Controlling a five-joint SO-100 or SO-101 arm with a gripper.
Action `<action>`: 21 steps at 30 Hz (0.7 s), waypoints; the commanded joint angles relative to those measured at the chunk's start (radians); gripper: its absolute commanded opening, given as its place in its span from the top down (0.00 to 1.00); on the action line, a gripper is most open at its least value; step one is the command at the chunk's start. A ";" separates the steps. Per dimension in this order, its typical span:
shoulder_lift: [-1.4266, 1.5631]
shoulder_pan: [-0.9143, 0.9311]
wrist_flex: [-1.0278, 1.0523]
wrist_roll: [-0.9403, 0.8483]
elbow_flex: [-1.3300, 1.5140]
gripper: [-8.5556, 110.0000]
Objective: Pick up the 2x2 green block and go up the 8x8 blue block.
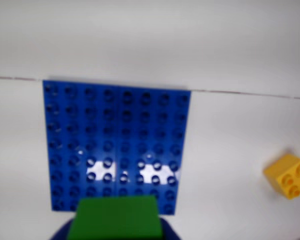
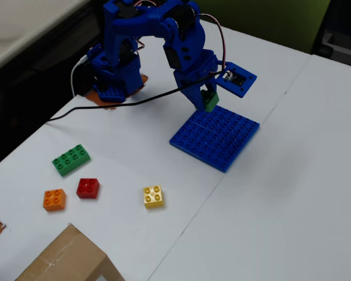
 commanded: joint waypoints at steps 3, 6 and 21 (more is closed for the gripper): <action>0.055 -0.014 0.005 0.017 -0.034 0.93; 0.055 -0.014 0.002 0.020 -0.034 0.93; 0.055 -0.015 0.005 0.026 -0.038 0.93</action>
